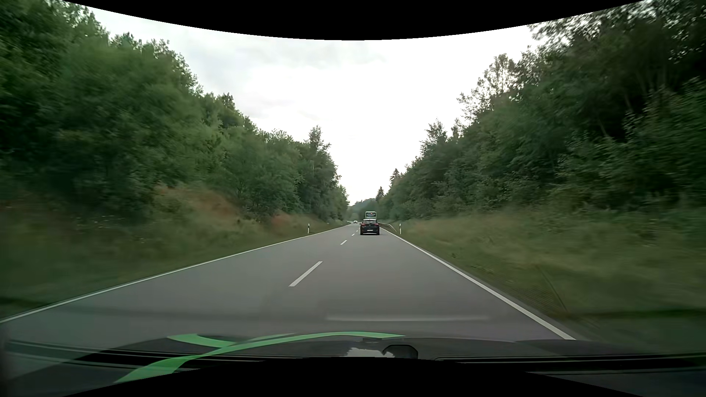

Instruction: Follow the waypoints while adhering to traffic rules and regulations

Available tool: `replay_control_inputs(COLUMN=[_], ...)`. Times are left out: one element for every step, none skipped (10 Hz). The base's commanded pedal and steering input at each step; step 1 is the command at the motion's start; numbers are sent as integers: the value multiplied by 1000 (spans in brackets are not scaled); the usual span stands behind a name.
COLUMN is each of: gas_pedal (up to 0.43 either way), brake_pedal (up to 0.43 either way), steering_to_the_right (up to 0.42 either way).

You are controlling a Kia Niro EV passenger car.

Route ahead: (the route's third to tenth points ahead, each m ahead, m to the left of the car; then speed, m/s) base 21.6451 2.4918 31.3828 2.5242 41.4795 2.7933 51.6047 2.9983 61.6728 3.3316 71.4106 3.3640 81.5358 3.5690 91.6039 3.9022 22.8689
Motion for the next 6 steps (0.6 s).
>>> replay_control_inputs(gas_pedal=[280, 280, 287, 299, 311, 319], brake_pedal=[0, 0, 0, 0, 0, 0], steering_to_the_right=[-1, -1, -1, -1, -1, -1])
